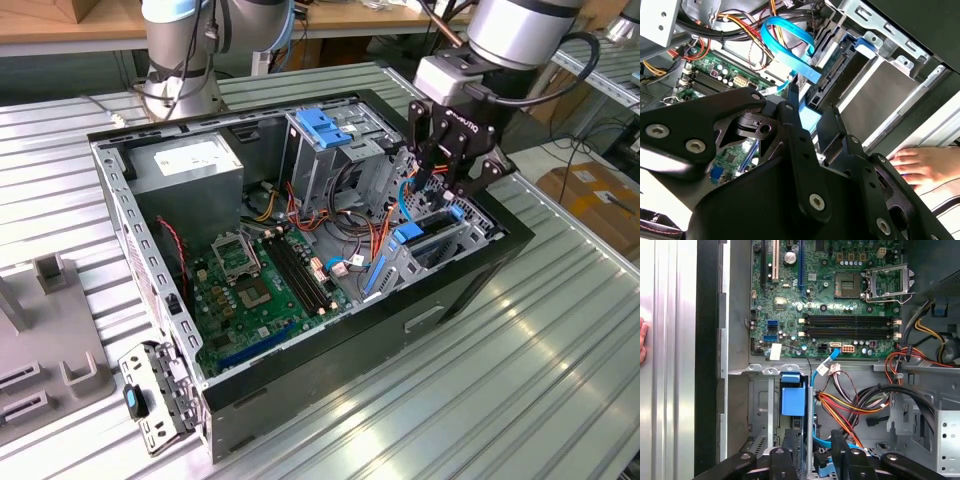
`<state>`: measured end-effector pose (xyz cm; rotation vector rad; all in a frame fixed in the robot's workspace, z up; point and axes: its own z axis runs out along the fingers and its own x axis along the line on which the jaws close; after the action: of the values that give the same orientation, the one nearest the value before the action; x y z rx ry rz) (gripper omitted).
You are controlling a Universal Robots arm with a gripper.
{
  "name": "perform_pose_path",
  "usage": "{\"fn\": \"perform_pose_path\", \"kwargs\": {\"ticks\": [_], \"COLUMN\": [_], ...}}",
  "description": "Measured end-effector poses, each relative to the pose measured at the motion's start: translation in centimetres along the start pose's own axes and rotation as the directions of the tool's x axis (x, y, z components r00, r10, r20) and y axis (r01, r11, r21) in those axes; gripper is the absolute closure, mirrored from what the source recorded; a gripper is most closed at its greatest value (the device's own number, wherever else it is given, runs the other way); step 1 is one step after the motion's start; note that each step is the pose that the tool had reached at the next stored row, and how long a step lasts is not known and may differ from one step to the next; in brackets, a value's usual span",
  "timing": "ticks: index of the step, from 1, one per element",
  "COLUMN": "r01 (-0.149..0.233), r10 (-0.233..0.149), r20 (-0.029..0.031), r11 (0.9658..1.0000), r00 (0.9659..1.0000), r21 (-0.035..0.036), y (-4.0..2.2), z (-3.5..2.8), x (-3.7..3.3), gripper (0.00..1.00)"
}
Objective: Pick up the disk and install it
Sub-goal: 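Insert the first disk wire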
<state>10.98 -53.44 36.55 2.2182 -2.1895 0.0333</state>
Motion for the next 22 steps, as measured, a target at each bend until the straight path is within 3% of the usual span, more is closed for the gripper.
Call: {"fn": "perform_pose_path", "kwargs": {"ticks": [9, 22], "r01": [0.0, 0.0], "r10": [0.0, 0.0], "r20": [0.0001, -0.0002], "r11": [1.0, 1.0], "r00": [1.0, 1.0], "r21": [0.0001, 0.0], "y": [-0.11, -2.69], "z": [-0.01, 0.11], "x": [-0.79, -1.0], "gripper": [0.58, 0.58]}}
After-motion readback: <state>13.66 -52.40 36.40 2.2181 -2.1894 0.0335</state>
